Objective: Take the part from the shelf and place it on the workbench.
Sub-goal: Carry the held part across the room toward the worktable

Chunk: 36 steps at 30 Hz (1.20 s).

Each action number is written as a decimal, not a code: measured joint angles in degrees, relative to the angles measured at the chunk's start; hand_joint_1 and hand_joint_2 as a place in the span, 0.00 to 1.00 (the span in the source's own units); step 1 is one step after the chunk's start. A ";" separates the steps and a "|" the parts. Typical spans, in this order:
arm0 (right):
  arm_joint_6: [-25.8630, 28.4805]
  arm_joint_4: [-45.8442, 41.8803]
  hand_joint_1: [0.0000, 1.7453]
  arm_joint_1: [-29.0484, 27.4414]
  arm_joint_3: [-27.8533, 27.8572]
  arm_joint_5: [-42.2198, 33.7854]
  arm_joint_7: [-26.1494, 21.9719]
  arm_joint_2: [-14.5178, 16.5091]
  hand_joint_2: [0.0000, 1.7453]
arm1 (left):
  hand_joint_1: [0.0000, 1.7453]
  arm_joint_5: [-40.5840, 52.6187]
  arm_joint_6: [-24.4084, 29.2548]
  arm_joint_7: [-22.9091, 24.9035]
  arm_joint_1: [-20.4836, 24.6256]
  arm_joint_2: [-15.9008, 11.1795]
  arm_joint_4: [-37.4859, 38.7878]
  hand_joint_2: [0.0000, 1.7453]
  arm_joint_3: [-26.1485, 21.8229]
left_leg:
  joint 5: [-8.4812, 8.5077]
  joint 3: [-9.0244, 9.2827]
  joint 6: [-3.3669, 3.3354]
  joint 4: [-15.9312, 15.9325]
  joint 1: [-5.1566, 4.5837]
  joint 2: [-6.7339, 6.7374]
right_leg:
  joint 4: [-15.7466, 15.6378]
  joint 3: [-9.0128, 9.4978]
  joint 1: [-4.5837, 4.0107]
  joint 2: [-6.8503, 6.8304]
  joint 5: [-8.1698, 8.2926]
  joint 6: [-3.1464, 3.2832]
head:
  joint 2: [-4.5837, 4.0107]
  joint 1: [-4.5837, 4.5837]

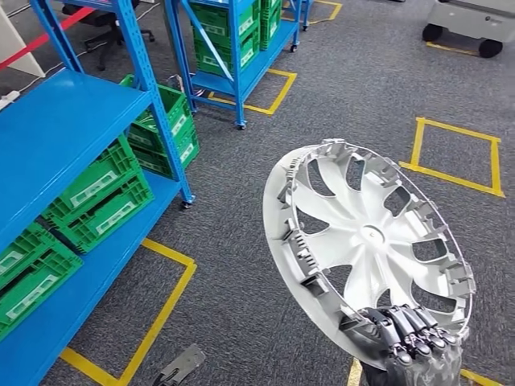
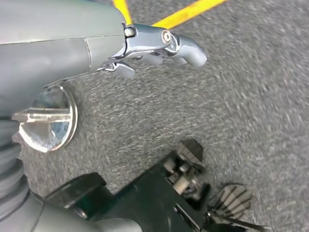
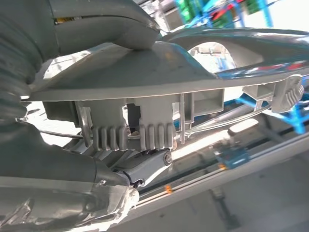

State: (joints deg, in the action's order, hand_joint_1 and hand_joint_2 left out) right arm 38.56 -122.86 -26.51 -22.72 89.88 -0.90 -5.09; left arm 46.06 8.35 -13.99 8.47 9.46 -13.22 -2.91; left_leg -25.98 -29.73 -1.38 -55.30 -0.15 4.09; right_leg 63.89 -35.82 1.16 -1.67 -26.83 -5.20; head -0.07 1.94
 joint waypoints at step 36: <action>0.00 -2.88 1.00 -4.14 3.76 0.00 -2.19 3.98 1.00 | 0.00 -0.34 -4.86 0.06 0.24 0.79 -0.11 1.00 0.45 | -0.81 -0.49 1.31 -1.40 -0.42 1.51 | -5.34 2.15 -1.05 -0.81 1.78 2.49 | 0.00 0.03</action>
State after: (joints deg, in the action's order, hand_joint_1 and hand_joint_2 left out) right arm 38.56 -125.74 -30.66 -18.96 89.88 -3.09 -1.11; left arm 45.72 3.49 -13.93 8.71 10.26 -13.33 -2.46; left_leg -26.79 -30.21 -0.07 -56.69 -0.56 5.60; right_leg 58.55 -33.67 0.11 -2.48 -25.06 -2.70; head -0.07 1.98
